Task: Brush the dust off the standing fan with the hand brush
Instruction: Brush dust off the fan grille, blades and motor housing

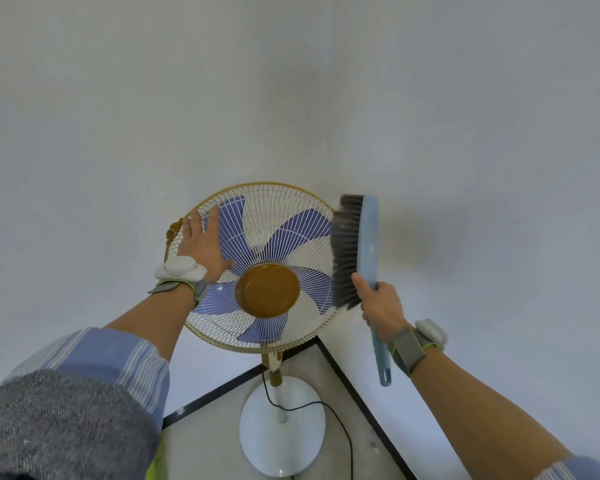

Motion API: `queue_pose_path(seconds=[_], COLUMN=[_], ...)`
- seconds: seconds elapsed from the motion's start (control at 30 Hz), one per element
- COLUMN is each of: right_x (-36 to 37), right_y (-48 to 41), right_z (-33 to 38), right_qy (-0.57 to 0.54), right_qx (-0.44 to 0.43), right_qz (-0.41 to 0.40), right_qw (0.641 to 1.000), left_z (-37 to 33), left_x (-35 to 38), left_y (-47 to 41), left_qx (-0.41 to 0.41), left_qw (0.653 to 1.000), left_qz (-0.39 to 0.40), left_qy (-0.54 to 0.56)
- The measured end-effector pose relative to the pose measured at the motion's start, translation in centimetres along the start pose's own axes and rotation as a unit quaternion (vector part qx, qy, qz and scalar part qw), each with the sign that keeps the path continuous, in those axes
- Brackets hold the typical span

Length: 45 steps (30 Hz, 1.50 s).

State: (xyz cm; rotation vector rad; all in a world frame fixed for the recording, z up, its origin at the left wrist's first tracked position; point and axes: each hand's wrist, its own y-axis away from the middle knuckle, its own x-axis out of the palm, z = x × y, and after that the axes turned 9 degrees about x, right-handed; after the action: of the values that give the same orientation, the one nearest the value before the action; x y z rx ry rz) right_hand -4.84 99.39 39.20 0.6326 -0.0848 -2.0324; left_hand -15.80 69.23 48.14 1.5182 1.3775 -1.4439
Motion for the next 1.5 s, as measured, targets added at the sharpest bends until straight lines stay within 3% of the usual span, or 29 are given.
queue_pose_path(seconds=[0.17,0.3,0.4,0.67,0.8,0.9,1.1,1.23,1.3,1.37,1.43,1.5], right_x=[-1.7,-1.1,0.0,1.4,2.0,1.4,1.1,2.7,1.9,0.5,-0.7,-1.3], right_y=[2.1,4.8,6.5,8.4,6.8,5.2,5.7,7.0,7.3,6.6,5.8,5.3], right_z=[1.9,1.2,-1.2,-1.9,-0.6,1.5,6.5,8.3,8.5,8.5,8.7,8.5], right_qy=[0.130,0.268,0.290,0.156,0.012,-0.092,0.000,-0.131,-0.141,-0.120,-0.075,0.043], right_qx=[-0.050,-0.084,-0.078,-0.100,-0.023,0.016,-0.091,-0.093,-0.034,0.009,-0.022,-0.096], right_qz=[-0.130,-0.143,-0.133,-0.076,-0.042,-0.058,-0.094,0.044,0.131,0.152,0.068,-0.072], right_qw=[0.982,0.949,0.945,0.980,0.999,0.994,0.991,0.986,0.981,0.981,0.995,0.992], left_z=[-0.9,-1.7,-2.0,-1.7,-2.0,-2.2,-2.4,-2.7,-2.8,-2.8,-2.8,-3.1], left_x=[0.2,0.3,0.4,0.0,0.0,-0.1,0.1,0.2,0.3,0.3,0.2,0.2], left_y=[0.3,0.4,0.4,1.1,1.7,2.3,3.2,3.6,3.8,3.9,3.9,3.9], left_qx=[0.017,0.030,0.033,0.056,0.072,0.082,0.091,0.096,0.097,0.101,0.103,0.107], left_qw=[1.000,0.999,0.998,0.997,0.996,0.995,0.995,0.994,0.994,0.994,0.993,0.993], left_qz=[-0.007,-0.007,-0.005,-0.002,0.002,0.006,0.003,-0.003,-0.004,-0.005,-0.002,-0.002], left_qy=[-0.019,-0.040,-0.049,-0.057,-0.060,-0.056,-0.049,-0.049,-0.047,-0.048,-0.049,-0.051])
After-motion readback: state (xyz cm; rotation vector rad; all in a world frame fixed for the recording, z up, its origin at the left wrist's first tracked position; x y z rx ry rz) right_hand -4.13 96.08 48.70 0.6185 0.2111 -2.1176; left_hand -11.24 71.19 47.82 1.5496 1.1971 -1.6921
